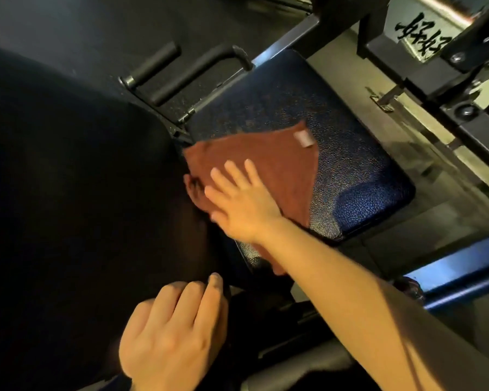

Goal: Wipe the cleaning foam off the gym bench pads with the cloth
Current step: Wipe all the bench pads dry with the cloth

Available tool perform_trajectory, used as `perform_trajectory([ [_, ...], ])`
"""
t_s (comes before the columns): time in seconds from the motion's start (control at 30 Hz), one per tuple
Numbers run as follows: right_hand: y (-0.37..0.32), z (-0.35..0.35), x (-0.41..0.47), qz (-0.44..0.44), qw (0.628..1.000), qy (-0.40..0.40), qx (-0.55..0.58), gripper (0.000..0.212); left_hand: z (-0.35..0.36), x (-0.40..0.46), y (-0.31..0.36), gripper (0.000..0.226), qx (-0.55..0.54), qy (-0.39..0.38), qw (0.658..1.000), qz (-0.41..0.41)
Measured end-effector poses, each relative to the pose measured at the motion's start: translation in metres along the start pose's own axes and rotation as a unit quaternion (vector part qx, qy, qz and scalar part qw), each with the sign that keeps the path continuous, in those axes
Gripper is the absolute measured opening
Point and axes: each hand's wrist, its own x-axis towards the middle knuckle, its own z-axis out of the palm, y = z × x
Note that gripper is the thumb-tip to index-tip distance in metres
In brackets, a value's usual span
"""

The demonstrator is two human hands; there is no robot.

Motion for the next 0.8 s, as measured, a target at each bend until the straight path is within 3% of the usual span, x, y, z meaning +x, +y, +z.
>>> perform_trajectory([
  [0.1, -0.022, 0.009, -0.019, -0.072, 0.997, -0.022, 0.022, 0.048, -0.002, -0.002, -0.001, 0.012, -0.011, -0.016, 1.000, 0.006],
  [0.2, -0.010, 0.009, -0.041, -0.059, 0.998, 0.005, 0.028, 0.046, -0.004, -0.002, -0.001, 0.012, -0.014, -0.020, 1.000, 0.000],
  [0.3, 0.017, 0.007, -0.073, 0.009, 0.997, 0.047, 0.067, 0.053, -0.007, 0.003, 0.000, 0.017, -0.035, -0.049, 0.997, -0.049],
  [0.4, 0.058, -0.002, -0.093, 0.103, 0.984, 0.128, 0.066, 0.055, -0.011, 0.026, 0.002, 0.029, -0.108, -0.148, 0.977, -0.106],
  [0.47, 0.087, -0.016, -0.090, 0.178, 0.980, 0.075, 0.042, 0.064, -0.009, 0.049, -0.004, 0.036, -0.105, -0.212, 0.966, -0.104],
  [0.57, 0.118, -0.024, -0.070, 0.263, 0.965, 0.004, 0.009, 0.070, 0.005, 0.092, -0.034, 0.038, -0.026, -0.246, 0.965, -0.091],
  [0.7, 0.117, -0.018, -0.046, 0.211, 0.977, 0.033, 0.003, 0.073, 0.033, 0.131, -0.072, 0.062, 0.063, -0.413, 0.905, -0.087],
  [0.8, 0.125, -0.016, -0.037, 0.145, 0.989, 0.033, 0.003, 0.074, 0.060, 0.118, -0.079, 0.062, 0.100, -0.448, 0.888, -0.024],
])
